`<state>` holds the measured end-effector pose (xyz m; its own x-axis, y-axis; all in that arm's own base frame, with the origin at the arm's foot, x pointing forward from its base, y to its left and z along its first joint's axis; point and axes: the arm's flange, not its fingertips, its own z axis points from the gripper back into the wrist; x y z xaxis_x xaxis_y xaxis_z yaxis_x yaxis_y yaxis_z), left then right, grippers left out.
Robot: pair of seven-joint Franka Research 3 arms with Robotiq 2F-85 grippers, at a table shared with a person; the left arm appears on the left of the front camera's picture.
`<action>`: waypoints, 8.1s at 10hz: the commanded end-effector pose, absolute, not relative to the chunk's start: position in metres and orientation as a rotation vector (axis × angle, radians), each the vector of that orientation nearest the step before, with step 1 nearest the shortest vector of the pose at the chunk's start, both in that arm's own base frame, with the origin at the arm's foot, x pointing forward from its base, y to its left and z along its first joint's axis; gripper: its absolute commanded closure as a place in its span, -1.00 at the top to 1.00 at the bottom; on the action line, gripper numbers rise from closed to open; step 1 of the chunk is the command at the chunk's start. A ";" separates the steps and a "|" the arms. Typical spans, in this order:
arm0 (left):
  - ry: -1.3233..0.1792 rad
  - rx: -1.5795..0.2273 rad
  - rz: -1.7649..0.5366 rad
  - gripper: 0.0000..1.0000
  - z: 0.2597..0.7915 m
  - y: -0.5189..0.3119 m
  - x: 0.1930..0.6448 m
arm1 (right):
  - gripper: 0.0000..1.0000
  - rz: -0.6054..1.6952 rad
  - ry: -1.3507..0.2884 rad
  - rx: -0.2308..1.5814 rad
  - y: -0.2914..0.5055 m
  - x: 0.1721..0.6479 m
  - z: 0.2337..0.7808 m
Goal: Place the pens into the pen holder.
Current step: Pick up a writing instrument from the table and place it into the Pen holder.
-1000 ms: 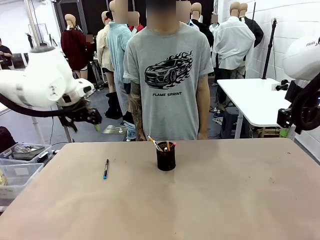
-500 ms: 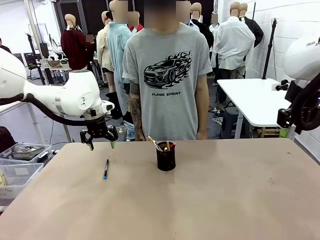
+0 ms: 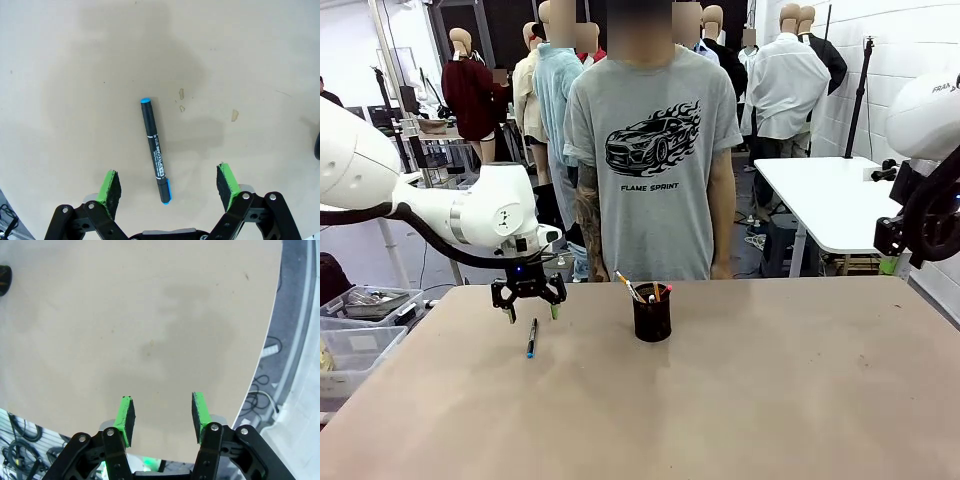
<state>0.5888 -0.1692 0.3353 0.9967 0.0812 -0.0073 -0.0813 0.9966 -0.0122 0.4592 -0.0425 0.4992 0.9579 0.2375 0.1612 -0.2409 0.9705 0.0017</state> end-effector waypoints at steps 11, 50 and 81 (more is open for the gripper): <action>0.014 0.032 0.081 -0.71 0.297 -0.170 0.580 | 0.17 0.246 -0.170 0.007 -0.043 0.459 0.497; -0.874 -0.973 -0.886 -1.00 0.383 -0.283 0.596 | 0.17 0.246 -0.170 0.007 -0.043 0.459 0.497; -0.321 -0.054 -0.393 0.88 0.538 -0.039 0.481 | 0.17 0.246 -0.170 0.007 -0.043 0.459 0.497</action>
